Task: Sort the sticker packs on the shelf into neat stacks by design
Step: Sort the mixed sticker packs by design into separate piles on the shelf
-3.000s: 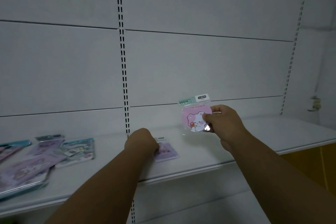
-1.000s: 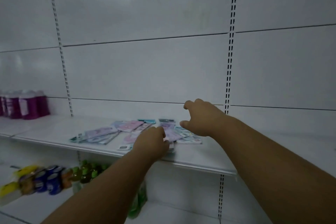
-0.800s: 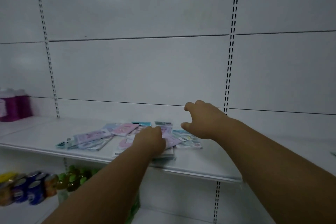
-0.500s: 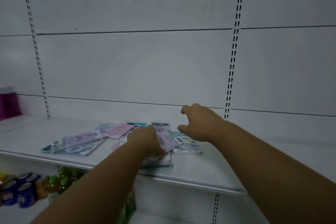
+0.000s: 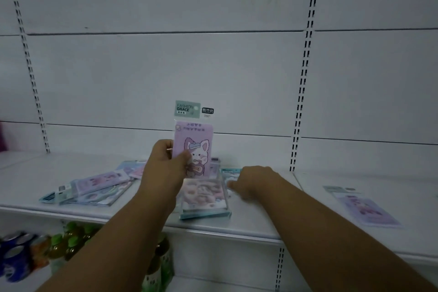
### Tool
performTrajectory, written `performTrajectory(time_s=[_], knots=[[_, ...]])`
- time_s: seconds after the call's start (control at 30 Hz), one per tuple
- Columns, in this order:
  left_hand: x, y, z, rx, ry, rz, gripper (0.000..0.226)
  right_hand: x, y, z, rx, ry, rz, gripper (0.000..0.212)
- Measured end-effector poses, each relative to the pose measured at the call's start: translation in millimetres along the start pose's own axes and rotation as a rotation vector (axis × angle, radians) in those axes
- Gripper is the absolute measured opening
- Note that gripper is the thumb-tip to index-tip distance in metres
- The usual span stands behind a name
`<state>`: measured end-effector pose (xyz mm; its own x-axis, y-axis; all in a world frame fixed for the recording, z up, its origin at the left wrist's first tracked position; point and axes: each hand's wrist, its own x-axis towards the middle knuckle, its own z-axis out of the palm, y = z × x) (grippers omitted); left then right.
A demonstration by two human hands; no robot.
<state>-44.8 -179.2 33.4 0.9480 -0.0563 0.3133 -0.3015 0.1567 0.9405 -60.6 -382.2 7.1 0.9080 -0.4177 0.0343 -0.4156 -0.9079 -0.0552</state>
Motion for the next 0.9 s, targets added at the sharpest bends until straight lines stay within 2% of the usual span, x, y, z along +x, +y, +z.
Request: performTrajectory(time_s=[0.13, 0.23, 0.33, 0.4, 0.5, 0.57, 0.67, 0.77, 0.9], knots=[[7.5, 2.0, -6.4, -0.057, -0.068, -0.017, 0.014, 9.6, -10.0, 5.8, -0.002, -0.059, 0.093, 0.069], [12.8, -1.7, -13.0, -0.063, -0.104, -0.02, 0.013, 12.4, -15.7, -2.5, 0.096, -0.042, 0.185, 0.063], [14.9, -6.8, -19.1, -0.068, -0.14, -0.041, 0.012, 9.9, -19.4, -7.6, 0.202, 0.007, 0.264, 0.083], [15.8, -9.6, -22.2, -0.084, -0.175, -0.045, 0.011, 4.8, -20.5, -7.3, 0.314, 0.107, 0.291, 0.077], [15.8, -13.1, -21.7, -0.115, -0.213, -0.042, 0.011, -9.3, -13.6, -8.1, 0.533, 0.338, 0.309, 0.031], [13.9, -13.8, -15.9, -0.108, -0.219, -0.055, 0.01, -23.6, -4.7, -12.4, 0.673, 0.479, 0.305, 0.018], [7.8, -11.1, 0.4, -0.104, -0.227, -0.092, 0.009, -49.9, 15.3, -28.6, 0.89, 0.644, 0.329, 0.015], [0.2, -7.4, 25.5, -0.056, -0.222, -0.089, 0.009, -78.2, 43.9, -52.2, 1.168, 0.744, 0.348, 0.022], [-20.7, -7.5, 82.4, -0.076, -0.291, -0.177, 0.012, -120.4, 94.6, -78.2, 1.227, 0.798, 0.314, 0.026]])
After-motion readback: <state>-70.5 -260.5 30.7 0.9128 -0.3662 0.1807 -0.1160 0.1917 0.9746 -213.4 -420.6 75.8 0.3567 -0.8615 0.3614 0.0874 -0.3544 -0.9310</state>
